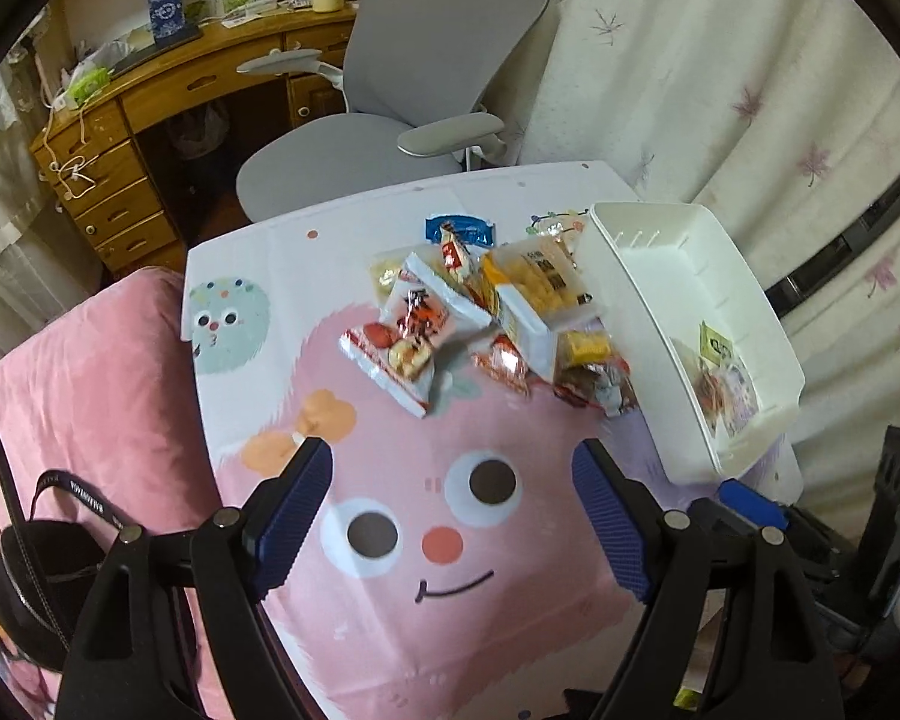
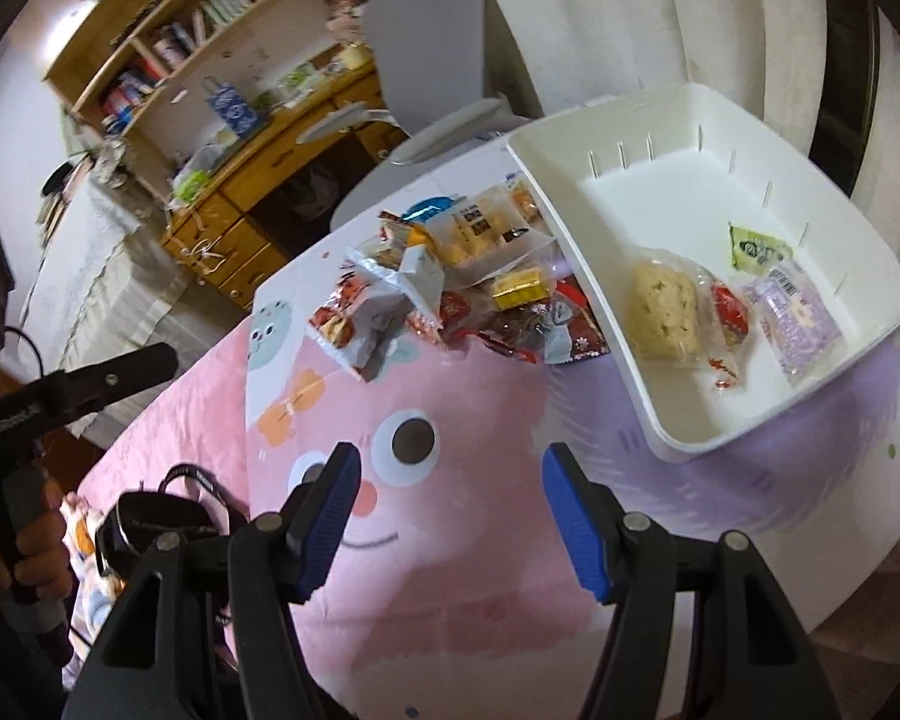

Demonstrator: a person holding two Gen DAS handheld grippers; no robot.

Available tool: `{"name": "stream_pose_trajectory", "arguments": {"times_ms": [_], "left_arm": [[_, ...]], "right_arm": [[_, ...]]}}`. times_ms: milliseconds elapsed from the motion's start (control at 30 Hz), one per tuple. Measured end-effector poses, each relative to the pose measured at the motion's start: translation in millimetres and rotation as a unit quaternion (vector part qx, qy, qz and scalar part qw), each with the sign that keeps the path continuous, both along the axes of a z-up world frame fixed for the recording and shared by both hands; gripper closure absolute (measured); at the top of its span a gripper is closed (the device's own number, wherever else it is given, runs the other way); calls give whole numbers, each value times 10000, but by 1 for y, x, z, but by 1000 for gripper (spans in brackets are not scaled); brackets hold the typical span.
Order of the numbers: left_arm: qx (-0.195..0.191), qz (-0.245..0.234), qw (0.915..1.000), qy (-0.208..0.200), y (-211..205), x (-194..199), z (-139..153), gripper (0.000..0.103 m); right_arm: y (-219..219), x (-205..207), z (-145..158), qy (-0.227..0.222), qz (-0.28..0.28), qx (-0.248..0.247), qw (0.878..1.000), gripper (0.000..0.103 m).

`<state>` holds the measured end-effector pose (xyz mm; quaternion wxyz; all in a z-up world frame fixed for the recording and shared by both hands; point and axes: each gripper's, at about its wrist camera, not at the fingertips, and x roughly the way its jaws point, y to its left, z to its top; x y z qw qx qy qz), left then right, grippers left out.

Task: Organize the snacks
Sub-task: 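Move both grippers toward the remaining snack pile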

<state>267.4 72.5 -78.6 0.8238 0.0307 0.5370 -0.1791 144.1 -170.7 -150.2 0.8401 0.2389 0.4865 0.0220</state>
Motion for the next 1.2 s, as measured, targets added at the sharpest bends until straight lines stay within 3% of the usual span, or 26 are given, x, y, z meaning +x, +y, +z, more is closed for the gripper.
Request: {"name": "stream_pose_trajectory", "arguments": {"times_ms": [333, 567, 900, 1200], "left_arm": [[454, -314, 9982, 223, -22, 67, -34, 19], [675, -317, 9956, 560, -30, 103, -85, 19], [912, -452, 9927, 648, -41, 125, -135, 19], [919, -442, 9923, 709, -45, 137, -160, 19]], "right_arm": [[10, 55, -27, 90, -482, -118, 9987, 40], [13, 79, -55, 66, -872, -181, 9960, 40], [15, 99, -100, 255, -1334, -410, 9899, 40], [13, 111, -115, 181, -1373, -652, 9882, 40]]}}
